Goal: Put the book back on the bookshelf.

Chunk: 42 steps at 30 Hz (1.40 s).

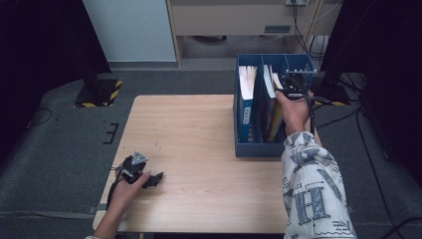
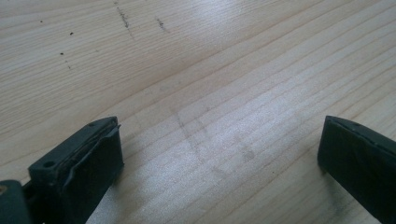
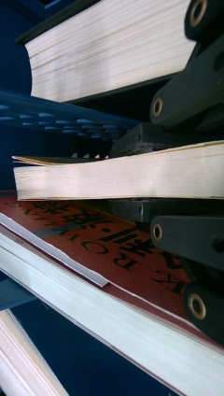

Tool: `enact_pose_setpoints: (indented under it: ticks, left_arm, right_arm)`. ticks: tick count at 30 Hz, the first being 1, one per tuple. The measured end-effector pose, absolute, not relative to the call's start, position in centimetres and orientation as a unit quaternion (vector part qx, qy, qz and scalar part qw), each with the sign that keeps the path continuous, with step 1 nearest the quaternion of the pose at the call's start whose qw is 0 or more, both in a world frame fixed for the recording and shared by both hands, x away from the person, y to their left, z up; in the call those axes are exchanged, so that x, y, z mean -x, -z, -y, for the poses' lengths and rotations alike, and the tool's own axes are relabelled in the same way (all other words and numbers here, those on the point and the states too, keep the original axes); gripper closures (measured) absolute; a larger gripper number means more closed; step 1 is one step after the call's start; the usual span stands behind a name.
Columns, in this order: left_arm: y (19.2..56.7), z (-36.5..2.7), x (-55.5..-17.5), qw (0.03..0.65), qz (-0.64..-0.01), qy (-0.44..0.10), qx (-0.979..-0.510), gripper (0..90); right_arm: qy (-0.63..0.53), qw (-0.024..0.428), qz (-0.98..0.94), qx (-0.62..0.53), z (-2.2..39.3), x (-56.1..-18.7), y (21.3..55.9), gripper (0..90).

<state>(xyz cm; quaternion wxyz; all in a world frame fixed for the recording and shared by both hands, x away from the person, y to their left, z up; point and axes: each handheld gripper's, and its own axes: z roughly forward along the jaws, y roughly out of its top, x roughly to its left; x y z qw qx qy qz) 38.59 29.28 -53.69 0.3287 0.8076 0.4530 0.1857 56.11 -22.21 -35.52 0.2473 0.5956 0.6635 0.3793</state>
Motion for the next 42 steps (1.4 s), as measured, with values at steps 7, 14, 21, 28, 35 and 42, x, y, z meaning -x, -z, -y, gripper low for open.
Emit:
enact_pose_setpoints:
  ticks: [7, 14, 21, 28, 35, 42]
  left_arm:
    - [53.7, -29.3, -38.6, 0.329, -0.453, -0.186, -0.808, 0.0]
    - [53.7, -29.3, -38.6, 0.329, -0.453, -0.186, -0.807, 0.0]
    - [53.7, -29.3, -38.6, 0.328, -0.453, -0.185, -0.808, 0.0]
    - [53.7, -29.3, -38.6, 0.328, -0.453, -0.185, -0.808, 0.0]
    - [53.7, -29.3, -38.6, 0.328, -0.452, -0.185, -0.808, 0.0]
    - [53.7, -29.3, -38.6, 0.329, -0.452, -0.185, -0.808, 0.0]
  right_arm:
    - [-0.378, 0.249, -0.668, -0.590, 22.2, -55.5, 35.0, 71.5]
    - [-0.363, 0.252, -0.683, -0.582, 21.8, -54.9, 34.6, 74.3]
    - [-0.352, 0.266, -0.681, -0.584, 21.4, -55.3, 34.4, 75.5]
    - [-0.354, 0.279, -0.671, -0.588, 21.5, -56.5, 34.7, 75.5]
    - [-0.350, 0.281, -0.670, -0.592, 21.5, -57.6, 34.6, 75.4]
    - [-0.353, 0.280, -0.665, -0.596, 21.4, -57.9, 34.7, 75.3]
